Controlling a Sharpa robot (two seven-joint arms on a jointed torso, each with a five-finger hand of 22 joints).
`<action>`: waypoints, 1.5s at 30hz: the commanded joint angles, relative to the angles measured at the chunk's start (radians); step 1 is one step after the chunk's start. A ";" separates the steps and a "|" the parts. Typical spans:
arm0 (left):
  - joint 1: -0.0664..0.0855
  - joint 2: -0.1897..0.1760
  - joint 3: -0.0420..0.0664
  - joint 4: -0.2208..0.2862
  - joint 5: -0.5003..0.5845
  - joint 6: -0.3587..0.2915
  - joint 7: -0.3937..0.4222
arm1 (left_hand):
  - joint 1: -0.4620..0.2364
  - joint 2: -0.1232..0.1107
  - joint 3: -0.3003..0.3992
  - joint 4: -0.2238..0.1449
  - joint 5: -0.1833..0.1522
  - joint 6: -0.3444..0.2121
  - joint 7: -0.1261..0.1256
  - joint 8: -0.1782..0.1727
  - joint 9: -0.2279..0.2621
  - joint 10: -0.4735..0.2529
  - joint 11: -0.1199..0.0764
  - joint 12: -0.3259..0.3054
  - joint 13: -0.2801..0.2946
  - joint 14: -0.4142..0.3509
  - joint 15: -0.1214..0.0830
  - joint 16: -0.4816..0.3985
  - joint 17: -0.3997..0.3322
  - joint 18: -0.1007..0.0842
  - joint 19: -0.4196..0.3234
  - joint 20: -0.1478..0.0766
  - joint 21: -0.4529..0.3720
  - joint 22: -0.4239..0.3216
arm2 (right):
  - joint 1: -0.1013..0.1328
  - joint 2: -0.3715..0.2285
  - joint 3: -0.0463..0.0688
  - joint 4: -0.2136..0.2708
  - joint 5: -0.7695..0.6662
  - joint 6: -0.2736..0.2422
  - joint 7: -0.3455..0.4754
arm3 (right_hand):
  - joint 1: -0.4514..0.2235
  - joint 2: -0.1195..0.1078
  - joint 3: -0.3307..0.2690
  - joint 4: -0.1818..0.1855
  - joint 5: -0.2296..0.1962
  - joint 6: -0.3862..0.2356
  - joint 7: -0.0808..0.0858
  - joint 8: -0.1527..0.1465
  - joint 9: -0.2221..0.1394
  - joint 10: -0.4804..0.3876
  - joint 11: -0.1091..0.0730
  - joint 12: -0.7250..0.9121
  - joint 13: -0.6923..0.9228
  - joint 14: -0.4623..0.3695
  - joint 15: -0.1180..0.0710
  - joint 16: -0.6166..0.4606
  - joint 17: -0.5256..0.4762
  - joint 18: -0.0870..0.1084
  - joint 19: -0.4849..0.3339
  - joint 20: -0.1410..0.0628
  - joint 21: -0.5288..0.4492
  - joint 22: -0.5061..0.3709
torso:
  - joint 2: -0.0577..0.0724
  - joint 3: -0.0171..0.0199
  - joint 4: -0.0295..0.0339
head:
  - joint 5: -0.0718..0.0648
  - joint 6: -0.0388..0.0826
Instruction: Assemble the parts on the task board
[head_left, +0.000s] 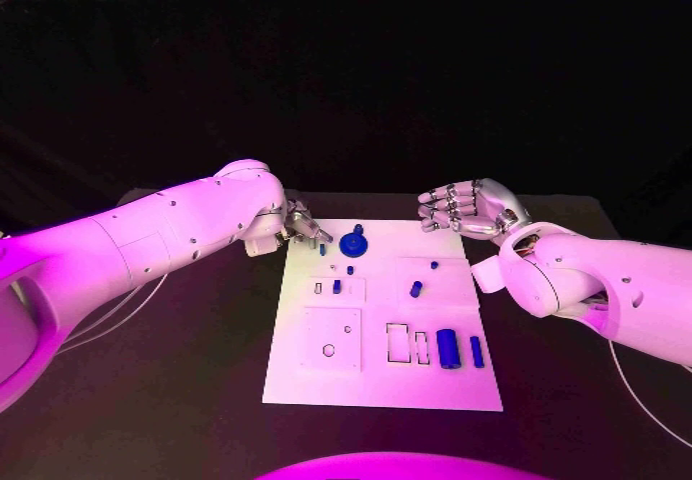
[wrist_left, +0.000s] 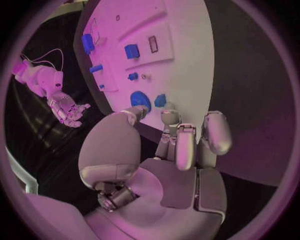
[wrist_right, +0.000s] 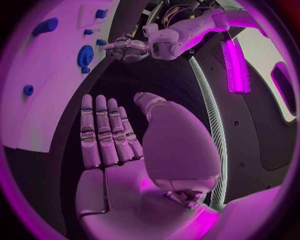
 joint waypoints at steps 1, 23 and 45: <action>-0.001 0.008 0.000 -0.007 -0.005 0.029 0.003 | 0.016 0.004 -0.005 -0.001 0.002 0.003 -0.002 0.005 0.002 -0.002 -0.007 0.007 0.001 0.067 -0.007 -0.001 0.154 0.004 0.003 -0.007 -0.001 0.002 | 0.000 0.001 0.000 0.002 -0.009 0.014 0.010 | -0.011 -0.002 -0.007 0.000 0.007 0.005 0.010 -0.004 -0.001 0.005 -0.002 -0.004 0.000 0.003 0.005 -0.006 -0.001 0.015 0.000 0.004 0.000 -0.002 | 0.001 0.0001 0.0003 | 0.000 -0.001; -0.006 0.028 -0.002 -0.043 0.023 0.036 0.014 | 0.096 0.042 -0.001 -0.009 0.005 0.008 -0.008 0.030 0.019 0.003 -0.013 0.013 0.007 0.068 -0.012 0.001 0.157 0.003 0.006 -0.012 0.001 0.006 | 0.000 0.004 0.000 0.002 -0.009 0.015 0.011 | -0.011 -0.002 -0.007 0.000 0.007 0.005 0.010 -0.004 -0.001 0.005 -0.002 -0.004 0.000 0.003 0.005 -0.006 -0.001 0.015 0.000 0.004 0.000 -0.002 | -0.002 0.0016 0.0007 | -0.002 -0.010; -0.008 0.036 -0.004 -0.050 0.039 0.043 0.023 | 0.115 0.040 -0.006 -0.010 0.001 0.010 -0.009 0.041 0.026 0.003 -0.015 0.013 0.006 0.068 -0.014 0.002 0.157 0.002 0.006 -0.013 0.001 0.008 | 0.000 0.008 0.000 -0.001 -0.009 0.017 0.011 | -0.012 0.001 -0.006 0.001 0.008 0.005 0.010 -0.004 -0.001 0.006 -0.002 -0.005 0.000 0.004 0.004 -0.008 -0.003 0.015 0.001 0.004 0.000 -0.006 | -0.002 0.0013 0.0006 | 0.000 -0.012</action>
